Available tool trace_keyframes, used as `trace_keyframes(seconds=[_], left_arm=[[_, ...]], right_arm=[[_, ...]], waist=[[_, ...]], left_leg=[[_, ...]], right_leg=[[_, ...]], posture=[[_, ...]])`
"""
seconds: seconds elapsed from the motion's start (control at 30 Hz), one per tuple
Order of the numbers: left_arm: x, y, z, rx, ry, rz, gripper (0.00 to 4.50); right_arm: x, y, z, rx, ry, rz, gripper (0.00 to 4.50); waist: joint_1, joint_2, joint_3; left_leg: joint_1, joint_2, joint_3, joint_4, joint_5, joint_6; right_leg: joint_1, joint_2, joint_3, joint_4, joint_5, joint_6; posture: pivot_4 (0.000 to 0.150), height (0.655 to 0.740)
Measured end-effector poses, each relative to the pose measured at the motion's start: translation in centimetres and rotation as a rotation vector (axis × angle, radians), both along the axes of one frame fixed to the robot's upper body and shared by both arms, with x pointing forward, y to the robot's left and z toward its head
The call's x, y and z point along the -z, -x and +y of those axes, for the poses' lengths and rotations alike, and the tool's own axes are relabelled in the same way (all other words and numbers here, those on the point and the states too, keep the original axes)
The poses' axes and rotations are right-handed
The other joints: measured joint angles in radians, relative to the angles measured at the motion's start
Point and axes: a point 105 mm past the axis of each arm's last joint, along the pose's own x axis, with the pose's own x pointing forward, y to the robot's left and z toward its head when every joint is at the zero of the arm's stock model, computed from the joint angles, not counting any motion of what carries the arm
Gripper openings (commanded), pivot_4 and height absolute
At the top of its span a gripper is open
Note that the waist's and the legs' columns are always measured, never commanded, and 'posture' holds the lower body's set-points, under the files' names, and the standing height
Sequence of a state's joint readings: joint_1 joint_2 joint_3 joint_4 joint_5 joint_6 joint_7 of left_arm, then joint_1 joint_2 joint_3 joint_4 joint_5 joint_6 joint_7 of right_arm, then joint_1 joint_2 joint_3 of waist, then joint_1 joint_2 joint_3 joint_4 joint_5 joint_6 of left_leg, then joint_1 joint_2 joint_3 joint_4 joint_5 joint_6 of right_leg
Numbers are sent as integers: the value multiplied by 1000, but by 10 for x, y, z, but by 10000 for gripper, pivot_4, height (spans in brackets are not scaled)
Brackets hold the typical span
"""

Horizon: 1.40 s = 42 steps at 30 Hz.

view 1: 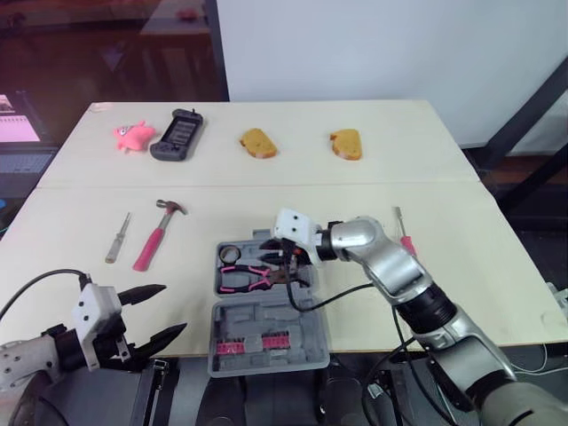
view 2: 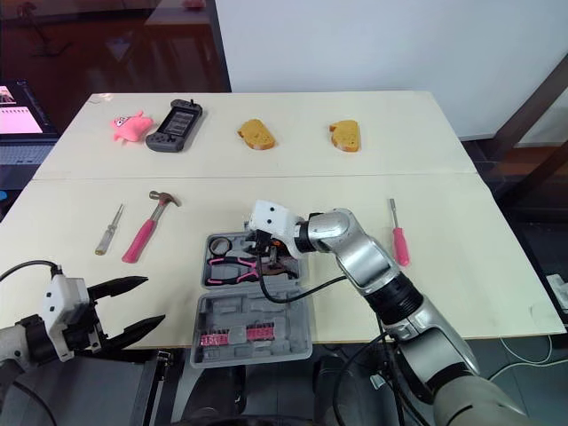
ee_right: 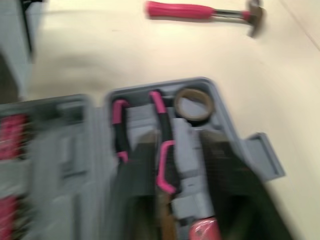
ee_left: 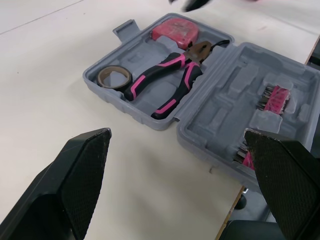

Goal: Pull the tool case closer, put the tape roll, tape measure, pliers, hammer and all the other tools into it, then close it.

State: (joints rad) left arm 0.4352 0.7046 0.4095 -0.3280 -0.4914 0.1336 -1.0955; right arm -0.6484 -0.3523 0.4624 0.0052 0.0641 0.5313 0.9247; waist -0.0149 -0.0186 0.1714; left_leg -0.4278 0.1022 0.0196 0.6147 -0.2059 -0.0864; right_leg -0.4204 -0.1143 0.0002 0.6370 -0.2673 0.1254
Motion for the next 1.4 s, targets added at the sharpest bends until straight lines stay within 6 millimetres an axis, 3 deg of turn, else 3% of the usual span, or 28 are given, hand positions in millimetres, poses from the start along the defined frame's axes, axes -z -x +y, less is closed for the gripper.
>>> trace_keyframes(seconds=[0.2,0.33,0.53,0.63,0.8,1.0,1.07,1.17,1.27,1.4], left_arm=[[0,-1,1,6,2,-6,45000],[-1,-2,2,7,3,-11,45000],[2,-3,5,-2,3,2,45000],[2,-3,6,1,2,-2,45000],[4,-2,8,-2,-6,0,45000],[6,-5,13,-23,-31,7,45000],[6,-10,17,-44,-52,14,45000],[5,-23,23,-94,-102,14,45000],[12,-25,28,-69,-154,76,45000],[15,-27,25,50,-184,114,32627]], right_arm=[[22,-8,0,36,23,25,341],[48,-8,-1,45,75,64,341],[61,-10,2,16,100,30,341],[66,-13,4,5,129,-8,341],[71,-15,5,6,158,-48,341],[61,-14,5,-5,35,-97,341],[43,-15,6,-10,-47,-141,341],[0,-14,-1,-48,-162,-235,341],[-22,-9,-34,-92,-110,-247,341],[-12,0,-81,-110,59,-172,0]], waist=[[1,0,0],[0,0,0],[-5,-1,-4],[-6,-1,-5],[-4,-2,-17],[-2,-1,-16],[-2,-1,-14],[1,0,-13],[7,1,-13],[5,1,-12]], left_leg=[[0,0,0,0,0,0],[0,0,0,0,0,0],[5,0,0,-1,0,0],[19,0,0,-4,0,0],[20,0,0,-4,0,0],[15,0,0,-4,0,0],[14,0,0,-4,0,0],[14,0,0,-4,0,0],[13,0,0,-3,0,0],[13,0,0,-4,0,0]], right_leg=[[0,0,0,0,0,0],[0,0,0,0,0,0],[4,0,0,0,0,0],[15,0,0,-3,-1,-1],[16,0,0,-4,-1,-1],[15,0,0,-4,-1,-1],[14,0,0,-4,-1,-1],[14,0,0,-4,-1,0],[15,0,0,-6,-1,-1],[14,0,0,-6,-1,-1]], posture=[[1500,7207],[1500,7207],[1500,7207],[1500,7207],[1500,7207],[1500,7207],[1500,7207],[1500,7207],[1500,7207],[1500,7207]])
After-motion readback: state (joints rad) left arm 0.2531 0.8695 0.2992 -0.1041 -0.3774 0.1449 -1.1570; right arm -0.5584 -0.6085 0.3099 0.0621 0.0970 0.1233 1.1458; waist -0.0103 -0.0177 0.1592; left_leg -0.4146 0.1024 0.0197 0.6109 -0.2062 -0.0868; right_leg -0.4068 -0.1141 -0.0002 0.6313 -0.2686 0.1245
